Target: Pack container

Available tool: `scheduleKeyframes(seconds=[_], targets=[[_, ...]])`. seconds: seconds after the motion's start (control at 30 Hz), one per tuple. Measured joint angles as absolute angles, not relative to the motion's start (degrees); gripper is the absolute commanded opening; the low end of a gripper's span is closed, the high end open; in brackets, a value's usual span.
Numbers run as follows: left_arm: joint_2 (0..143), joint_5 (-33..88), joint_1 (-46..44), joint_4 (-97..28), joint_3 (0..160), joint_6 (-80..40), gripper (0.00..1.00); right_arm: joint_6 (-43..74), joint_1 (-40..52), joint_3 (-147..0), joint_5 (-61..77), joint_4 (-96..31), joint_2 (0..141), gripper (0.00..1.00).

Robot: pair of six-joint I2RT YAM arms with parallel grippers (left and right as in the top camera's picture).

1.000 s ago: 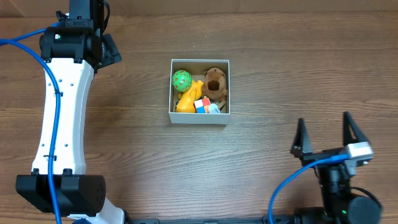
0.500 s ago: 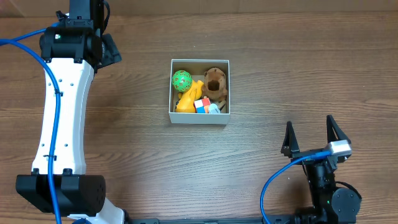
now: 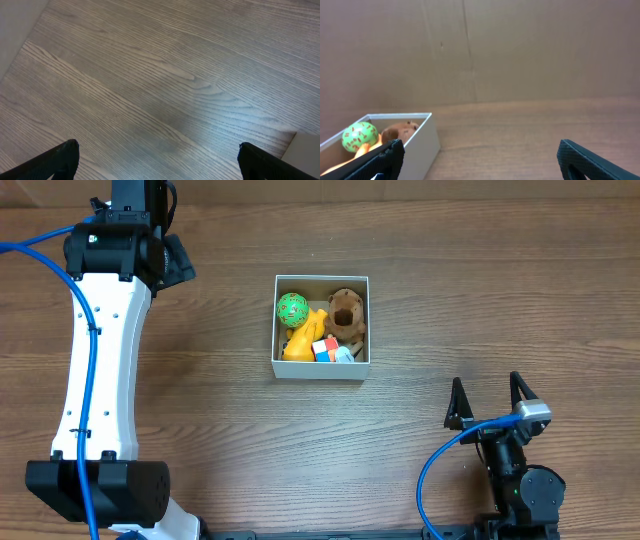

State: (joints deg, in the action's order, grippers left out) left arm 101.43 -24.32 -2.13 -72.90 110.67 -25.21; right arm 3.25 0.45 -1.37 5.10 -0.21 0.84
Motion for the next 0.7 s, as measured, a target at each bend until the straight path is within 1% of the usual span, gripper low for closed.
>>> scheduleKeyframes(seconds=[0.27, 0.7], targets=[[101.43, -24.32, -2.13, -72.90, 110.67, -25.21, 1.00, 3.42, 0.45, -1.06, 5.13, -4.56, 0.84, 1.00], [101.43, -24.32, -2.11, -72.93, 110.67, -25.21, 1.00, 3.44, 0.45, -1.06, 5.13, -4.56, 0.84, 1.00]])
